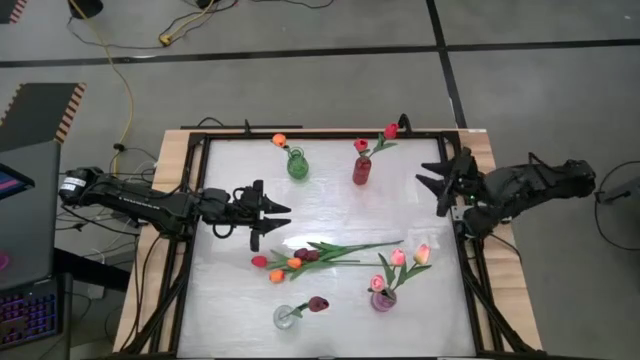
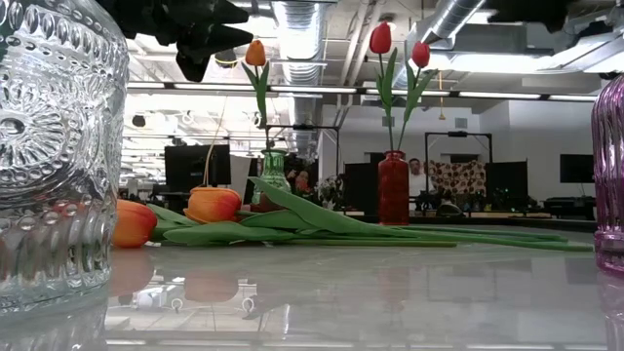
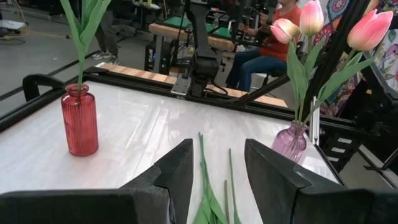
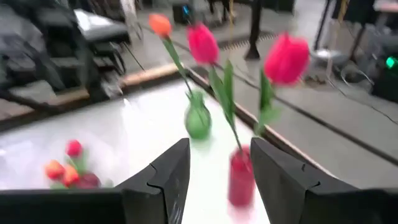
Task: Sort flowers into vase by color
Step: Put the red flower into the red vase
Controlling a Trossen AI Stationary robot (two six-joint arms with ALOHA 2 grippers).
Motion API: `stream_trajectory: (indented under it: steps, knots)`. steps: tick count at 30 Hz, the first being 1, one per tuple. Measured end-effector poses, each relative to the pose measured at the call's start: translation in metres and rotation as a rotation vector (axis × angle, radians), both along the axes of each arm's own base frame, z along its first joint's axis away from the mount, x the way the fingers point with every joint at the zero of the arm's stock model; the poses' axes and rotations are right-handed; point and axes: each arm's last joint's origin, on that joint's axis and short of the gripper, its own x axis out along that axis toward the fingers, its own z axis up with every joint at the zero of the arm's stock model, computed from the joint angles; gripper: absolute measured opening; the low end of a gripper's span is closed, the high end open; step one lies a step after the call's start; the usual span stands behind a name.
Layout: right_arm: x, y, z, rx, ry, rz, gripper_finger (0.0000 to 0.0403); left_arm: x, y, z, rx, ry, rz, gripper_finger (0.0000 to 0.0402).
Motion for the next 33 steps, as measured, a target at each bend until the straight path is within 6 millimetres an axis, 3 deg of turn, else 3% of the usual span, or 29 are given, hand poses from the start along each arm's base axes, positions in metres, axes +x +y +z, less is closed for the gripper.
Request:
stream_trajectory:
  steps: [7,23,33]
  knots:
    - [-0.001,-0.005,-0.013,0.032,0.113,-0.074,0.0195,0.000,0.000,0.000,0.000,0.000,0.000,0.0132]
    - [0.003,-0.005,-0.016,0.063,0.148,-0.031,0.0195,0.001,0.000,-0.001,-0.014,0.000,0.001,0.0132]
    - [0.021,0.001,-0.024,0.067,0.230,0.011,0.0195,0.025,-0.004,-0.033,-0.090,0.187,-0.045,0.0132]
